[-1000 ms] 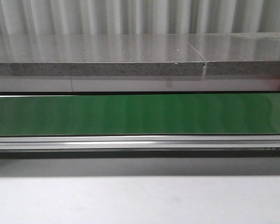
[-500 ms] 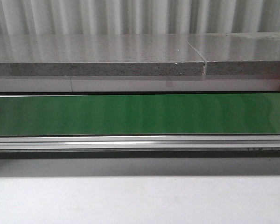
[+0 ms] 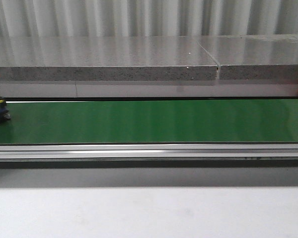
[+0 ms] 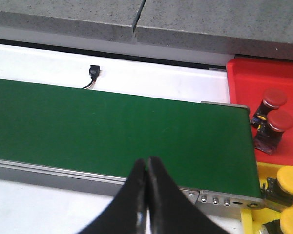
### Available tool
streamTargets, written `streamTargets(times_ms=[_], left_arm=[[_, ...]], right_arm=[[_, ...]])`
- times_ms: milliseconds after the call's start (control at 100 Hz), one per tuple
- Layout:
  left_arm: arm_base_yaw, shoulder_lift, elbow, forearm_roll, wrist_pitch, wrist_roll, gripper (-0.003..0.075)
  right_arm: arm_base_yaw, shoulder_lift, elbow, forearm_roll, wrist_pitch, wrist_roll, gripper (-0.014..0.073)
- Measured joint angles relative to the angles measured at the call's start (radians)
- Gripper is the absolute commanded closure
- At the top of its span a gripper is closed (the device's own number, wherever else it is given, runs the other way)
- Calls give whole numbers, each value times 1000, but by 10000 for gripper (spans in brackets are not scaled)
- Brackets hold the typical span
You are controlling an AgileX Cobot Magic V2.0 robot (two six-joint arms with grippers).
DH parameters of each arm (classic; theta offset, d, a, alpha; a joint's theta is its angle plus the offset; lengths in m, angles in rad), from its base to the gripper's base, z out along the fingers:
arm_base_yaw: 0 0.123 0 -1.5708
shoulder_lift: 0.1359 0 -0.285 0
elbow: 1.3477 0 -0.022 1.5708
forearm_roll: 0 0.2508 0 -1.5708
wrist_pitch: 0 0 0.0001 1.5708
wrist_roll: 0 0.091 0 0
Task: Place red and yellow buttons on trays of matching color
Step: 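Set the red button upright on the belt's near end, release, then grasp a yellow mushroom button from the pile with the left gripper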
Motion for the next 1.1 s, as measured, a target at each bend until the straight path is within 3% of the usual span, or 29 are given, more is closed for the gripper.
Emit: streamTargets(times_ms=[550,860,1100], left_arm=[[2,96,-10,6,-92,0,218],[2,98,-10,6,-112,0,489],[2,98,-21,7,-130,0,526]], right_arm=[[0,-1,0,0,2,0,662],[0,-1,0,0,2,0,662],[0,-1,0,0,2,0,662]])
